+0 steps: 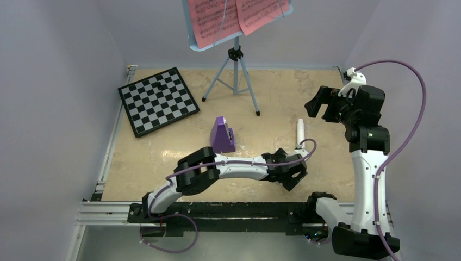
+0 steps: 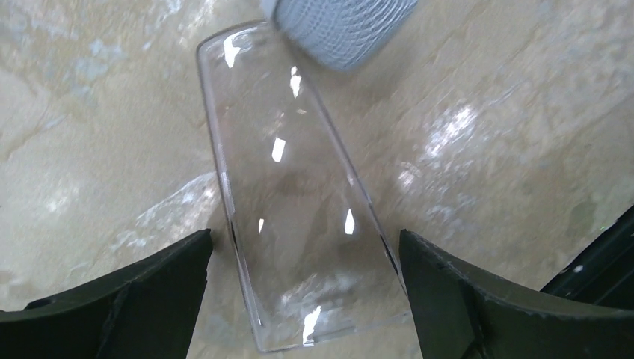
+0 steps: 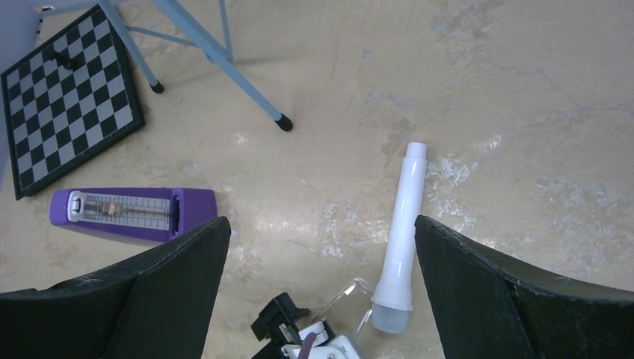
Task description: Pack up the instrument practice props
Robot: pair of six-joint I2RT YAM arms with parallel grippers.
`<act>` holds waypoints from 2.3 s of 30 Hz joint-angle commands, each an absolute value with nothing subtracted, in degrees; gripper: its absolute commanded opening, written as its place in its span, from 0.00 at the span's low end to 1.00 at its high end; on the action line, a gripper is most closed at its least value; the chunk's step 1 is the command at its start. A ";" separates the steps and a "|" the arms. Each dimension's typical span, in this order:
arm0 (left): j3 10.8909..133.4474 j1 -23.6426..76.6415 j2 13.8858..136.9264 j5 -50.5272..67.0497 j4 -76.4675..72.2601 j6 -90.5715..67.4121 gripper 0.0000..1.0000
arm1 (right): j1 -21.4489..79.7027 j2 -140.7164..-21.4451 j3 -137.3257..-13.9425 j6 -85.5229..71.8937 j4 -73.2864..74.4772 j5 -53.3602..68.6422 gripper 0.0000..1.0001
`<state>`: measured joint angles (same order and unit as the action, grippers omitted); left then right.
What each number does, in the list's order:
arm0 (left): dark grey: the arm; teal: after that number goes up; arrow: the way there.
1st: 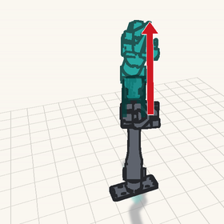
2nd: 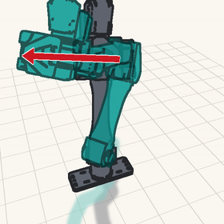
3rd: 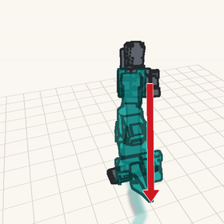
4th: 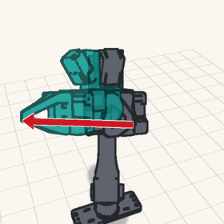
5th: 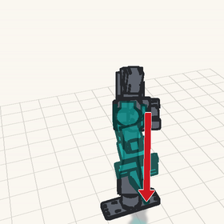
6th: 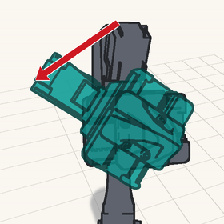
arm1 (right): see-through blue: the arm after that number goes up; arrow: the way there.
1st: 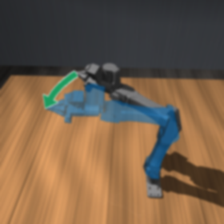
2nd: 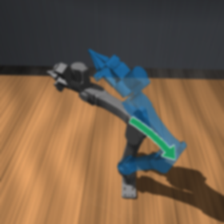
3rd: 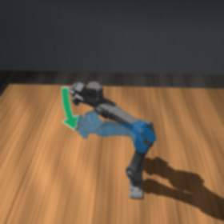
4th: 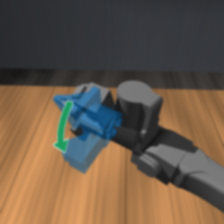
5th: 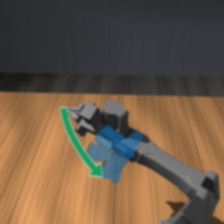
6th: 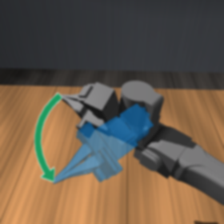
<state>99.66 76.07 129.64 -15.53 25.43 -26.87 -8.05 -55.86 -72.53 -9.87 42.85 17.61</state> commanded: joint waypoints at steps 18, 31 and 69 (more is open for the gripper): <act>54.40 71.57 102.80 -7.23 10.81 -11.79 0.90 | -8.35 -55.38 -69.23 -8.07 47.62 22.88 0.97; 64.38 71.58 101.61 6.85 4.04 15.59 1.00 | -8.59 -55.21 -76.99 -3.87 59.16 21.62 0.99; 63.47 61.95 107.18 3.78 18.74 -28.93 0.53 | -10.94 -61.48 -71.16 -11.99 60.35 28.40 0.97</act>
